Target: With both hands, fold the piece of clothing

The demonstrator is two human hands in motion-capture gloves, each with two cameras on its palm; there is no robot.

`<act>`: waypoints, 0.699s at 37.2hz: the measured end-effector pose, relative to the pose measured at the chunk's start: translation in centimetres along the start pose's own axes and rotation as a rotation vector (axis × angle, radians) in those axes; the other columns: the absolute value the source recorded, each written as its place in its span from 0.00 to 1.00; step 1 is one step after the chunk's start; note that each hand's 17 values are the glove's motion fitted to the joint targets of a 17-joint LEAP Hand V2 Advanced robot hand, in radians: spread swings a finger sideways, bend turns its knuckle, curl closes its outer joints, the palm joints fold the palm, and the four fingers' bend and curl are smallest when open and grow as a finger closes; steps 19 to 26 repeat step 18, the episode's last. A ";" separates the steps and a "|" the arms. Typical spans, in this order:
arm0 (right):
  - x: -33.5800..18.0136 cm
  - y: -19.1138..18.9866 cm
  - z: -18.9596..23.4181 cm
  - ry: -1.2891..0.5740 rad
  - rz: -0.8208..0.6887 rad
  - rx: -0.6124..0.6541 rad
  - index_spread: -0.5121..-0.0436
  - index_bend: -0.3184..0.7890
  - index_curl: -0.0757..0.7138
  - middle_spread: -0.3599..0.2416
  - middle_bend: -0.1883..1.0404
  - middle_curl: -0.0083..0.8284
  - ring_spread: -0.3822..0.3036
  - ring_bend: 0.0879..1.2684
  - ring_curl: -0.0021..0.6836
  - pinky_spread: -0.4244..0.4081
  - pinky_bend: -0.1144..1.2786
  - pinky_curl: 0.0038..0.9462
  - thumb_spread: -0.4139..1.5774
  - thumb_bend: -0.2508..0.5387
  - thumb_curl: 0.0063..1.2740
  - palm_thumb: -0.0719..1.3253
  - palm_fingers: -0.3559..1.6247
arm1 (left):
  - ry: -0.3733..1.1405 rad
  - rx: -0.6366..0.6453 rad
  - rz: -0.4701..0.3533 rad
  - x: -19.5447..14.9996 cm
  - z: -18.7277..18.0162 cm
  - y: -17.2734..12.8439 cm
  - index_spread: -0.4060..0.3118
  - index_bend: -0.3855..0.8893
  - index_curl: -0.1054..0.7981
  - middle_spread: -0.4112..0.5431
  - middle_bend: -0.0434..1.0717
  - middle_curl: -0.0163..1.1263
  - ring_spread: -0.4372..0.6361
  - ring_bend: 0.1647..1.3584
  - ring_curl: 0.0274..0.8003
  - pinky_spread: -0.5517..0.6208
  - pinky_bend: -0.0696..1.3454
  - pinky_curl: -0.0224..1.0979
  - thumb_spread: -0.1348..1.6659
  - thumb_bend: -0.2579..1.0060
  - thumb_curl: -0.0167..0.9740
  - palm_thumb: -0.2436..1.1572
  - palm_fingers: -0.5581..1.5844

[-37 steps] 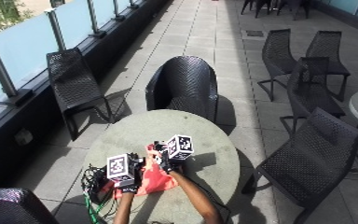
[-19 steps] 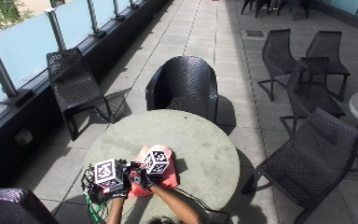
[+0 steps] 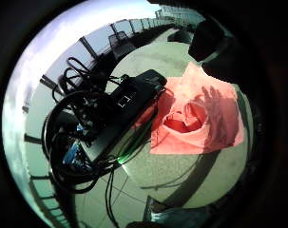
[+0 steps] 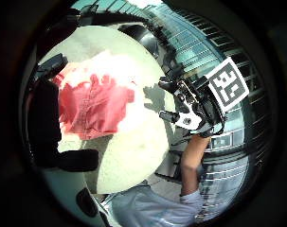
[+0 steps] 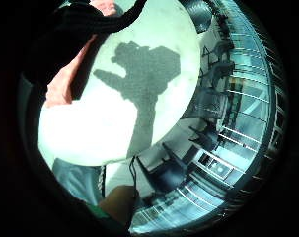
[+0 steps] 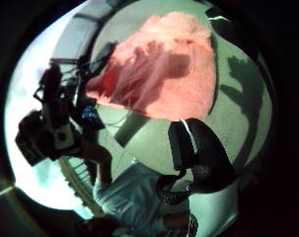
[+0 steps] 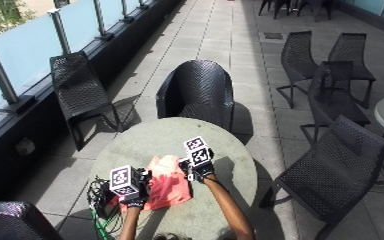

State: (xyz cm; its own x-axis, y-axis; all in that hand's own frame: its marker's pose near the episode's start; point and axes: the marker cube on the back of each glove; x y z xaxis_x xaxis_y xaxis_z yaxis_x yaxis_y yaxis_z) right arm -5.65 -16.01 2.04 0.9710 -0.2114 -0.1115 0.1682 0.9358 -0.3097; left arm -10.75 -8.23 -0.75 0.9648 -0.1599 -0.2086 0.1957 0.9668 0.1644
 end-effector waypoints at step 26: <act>6.0 5.5 1.4 -0.118 0.281 0.523 0.35 0.43 0.44 0.44 0.32 0.49 0.61 0.19 0.45 0.77 0.43 0.33 0.82 0.31 0.30 0.57 0.42 | -0.028 -0.040 0.079 3.3 1.6 0.5 0.42 0.41 0.49 0.37 0.19 0.31 0.50 0.28 0.39 0.65 0.29 0.41 0.95 0.36 0.31 0.53 0.49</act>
